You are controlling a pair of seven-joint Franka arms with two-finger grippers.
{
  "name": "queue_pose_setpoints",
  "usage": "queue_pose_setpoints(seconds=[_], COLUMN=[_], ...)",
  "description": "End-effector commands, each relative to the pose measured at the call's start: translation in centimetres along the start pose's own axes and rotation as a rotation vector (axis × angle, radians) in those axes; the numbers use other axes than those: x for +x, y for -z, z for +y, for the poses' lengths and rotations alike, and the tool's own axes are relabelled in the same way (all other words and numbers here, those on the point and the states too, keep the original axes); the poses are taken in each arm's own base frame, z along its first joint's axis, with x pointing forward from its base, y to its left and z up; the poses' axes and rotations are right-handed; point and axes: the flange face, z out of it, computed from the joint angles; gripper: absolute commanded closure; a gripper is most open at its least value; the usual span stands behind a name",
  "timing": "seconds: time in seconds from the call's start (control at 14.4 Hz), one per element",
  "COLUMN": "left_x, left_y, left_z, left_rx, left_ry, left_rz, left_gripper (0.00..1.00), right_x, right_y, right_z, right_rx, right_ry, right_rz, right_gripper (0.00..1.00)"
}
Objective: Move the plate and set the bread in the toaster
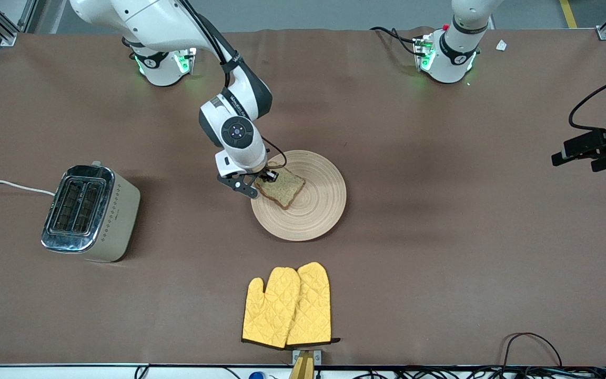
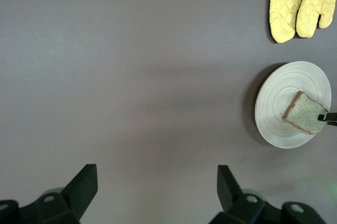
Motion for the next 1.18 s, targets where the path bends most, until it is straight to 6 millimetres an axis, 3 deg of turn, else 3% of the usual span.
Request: queue_pose_setpoints(seconds=[0.0,0.21,0.48,0.83,1.11], left_x=[-1.6,-2.3,-3.0,-5.3,-8.3], left_y=[0.8,1.7,2.6,2.9,2.4], left_z=[2.6,3.6,4.0,5.5,6.8], left_rx=[0.102,0.149,0.184,0.207,0.218], left_ry=[0.000,0.004,-0.005,-0.003,-0.019], left_rz=[0.009,0.023,0.033,-0.015,-0.029], left_gripper=[0.00,0.00,0.00,0.00,0.00], right_x=[0.3,0.5,1.3,2.5,5.9], right_y=[-0.3,0.2,1.6,9.3,16.3], right_z=[-0.2,-0.4,-1.0,-2.5,0.0], right_rx=[-0.016,-0.007,0.006,-0.059,-0.145], right_ry=[-0.012,-0.014,-0.029,-0.039,-0.002], right_rz=[0.014,0.017,0.016,-0.032,-0.081], right_gripper=[0.75,0.94,1.00,1.00,1.00])
